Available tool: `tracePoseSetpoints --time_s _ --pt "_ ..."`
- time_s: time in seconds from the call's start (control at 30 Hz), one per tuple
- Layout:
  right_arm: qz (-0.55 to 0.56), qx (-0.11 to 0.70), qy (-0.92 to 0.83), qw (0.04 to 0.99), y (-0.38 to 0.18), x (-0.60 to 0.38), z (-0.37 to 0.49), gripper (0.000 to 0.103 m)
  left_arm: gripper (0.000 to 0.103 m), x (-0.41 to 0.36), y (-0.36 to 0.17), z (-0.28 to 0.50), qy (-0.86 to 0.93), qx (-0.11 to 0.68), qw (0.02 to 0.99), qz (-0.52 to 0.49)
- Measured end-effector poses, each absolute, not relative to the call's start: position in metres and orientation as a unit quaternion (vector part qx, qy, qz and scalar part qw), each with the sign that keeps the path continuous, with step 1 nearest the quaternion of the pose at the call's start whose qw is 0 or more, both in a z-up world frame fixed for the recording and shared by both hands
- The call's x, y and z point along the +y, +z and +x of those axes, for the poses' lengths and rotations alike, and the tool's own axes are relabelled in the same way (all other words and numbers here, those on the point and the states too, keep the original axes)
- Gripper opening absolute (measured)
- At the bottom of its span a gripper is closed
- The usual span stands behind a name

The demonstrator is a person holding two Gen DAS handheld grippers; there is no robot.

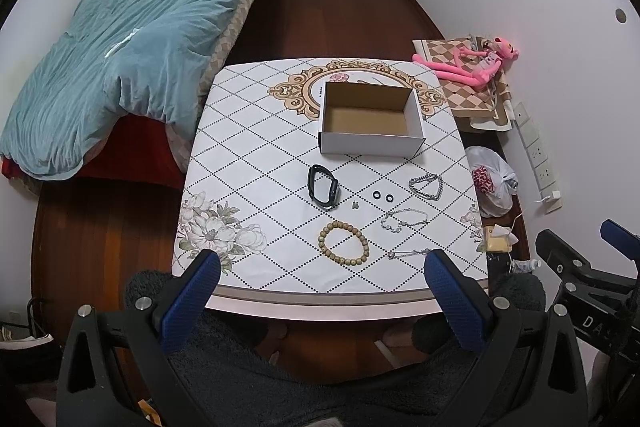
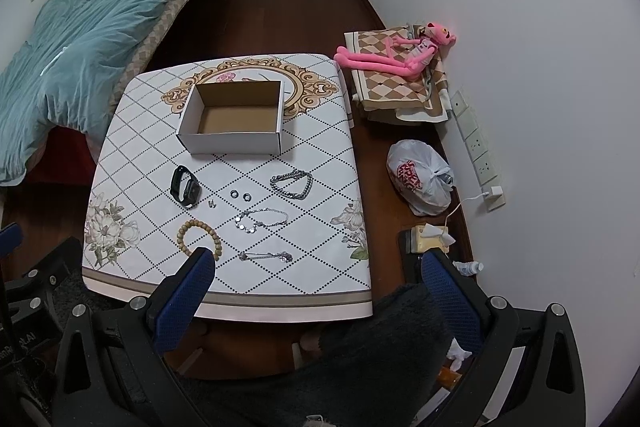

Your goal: Organize jewelry

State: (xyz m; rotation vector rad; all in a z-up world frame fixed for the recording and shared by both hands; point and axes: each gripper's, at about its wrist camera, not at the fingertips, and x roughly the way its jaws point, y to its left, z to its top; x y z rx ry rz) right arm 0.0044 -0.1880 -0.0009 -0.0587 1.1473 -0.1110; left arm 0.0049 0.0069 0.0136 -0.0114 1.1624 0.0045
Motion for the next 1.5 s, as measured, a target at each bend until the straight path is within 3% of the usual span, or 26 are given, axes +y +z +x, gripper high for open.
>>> tracePoseSetpoints --time_s 1.5 --pt "-0.033 0.533 -0.057 0.843 0.014 -0.192 0.004 0.103 0.103 0.007 0.022 0.002 0.003 0.542 0.841 -0.012"
